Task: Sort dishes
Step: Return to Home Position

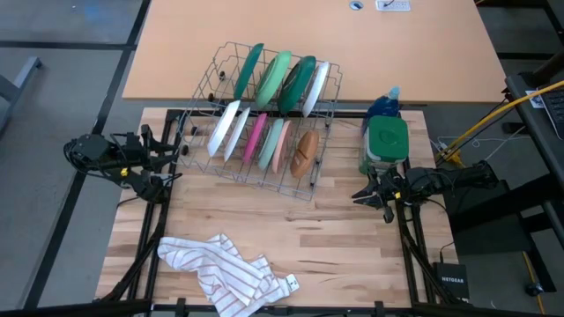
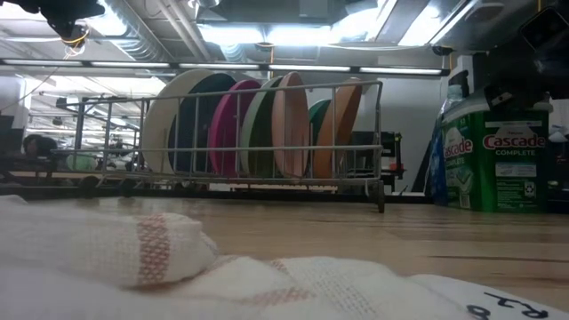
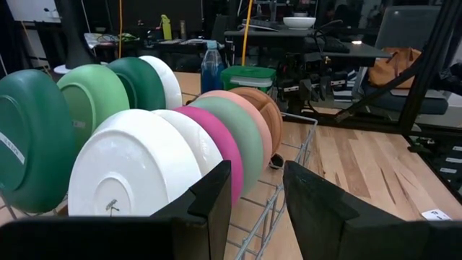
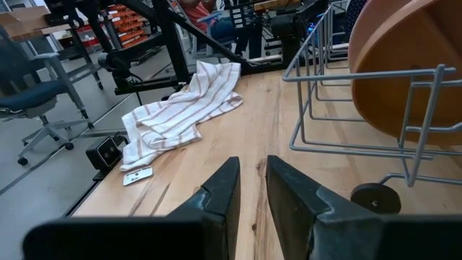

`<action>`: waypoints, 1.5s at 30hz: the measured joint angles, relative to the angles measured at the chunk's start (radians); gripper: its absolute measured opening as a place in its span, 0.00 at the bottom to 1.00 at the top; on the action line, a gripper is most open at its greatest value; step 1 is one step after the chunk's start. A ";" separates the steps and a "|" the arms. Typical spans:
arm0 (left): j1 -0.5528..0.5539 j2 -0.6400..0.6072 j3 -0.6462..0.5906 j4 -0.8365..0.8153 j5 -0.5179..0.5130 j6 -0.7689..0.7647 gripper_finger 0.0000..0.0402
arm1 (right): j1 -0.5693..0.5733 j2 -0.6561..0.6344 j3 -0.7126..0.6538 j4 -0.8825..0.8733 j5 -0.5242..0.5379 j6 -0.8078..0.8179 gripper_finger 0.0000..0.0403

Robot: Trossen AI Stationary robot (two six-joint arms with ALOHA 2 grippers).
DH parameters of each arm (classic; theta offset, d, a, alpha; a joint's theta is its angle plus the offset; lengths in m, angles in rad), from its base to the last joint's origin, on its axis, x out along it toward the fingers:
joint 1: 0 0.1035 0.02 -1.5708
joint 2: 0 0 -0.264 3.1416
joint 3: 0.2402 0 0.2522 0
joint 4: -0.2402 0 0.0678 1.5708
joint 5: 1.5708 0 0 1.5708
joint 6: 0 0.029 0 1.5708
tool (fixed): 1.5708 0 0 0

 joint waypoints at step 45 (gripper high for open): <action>0.000 0.063 0.000 -0.009 0.000 -0.010 0.29 | 0.000 0.000 0.000 0.000 0.000 0.000 0.18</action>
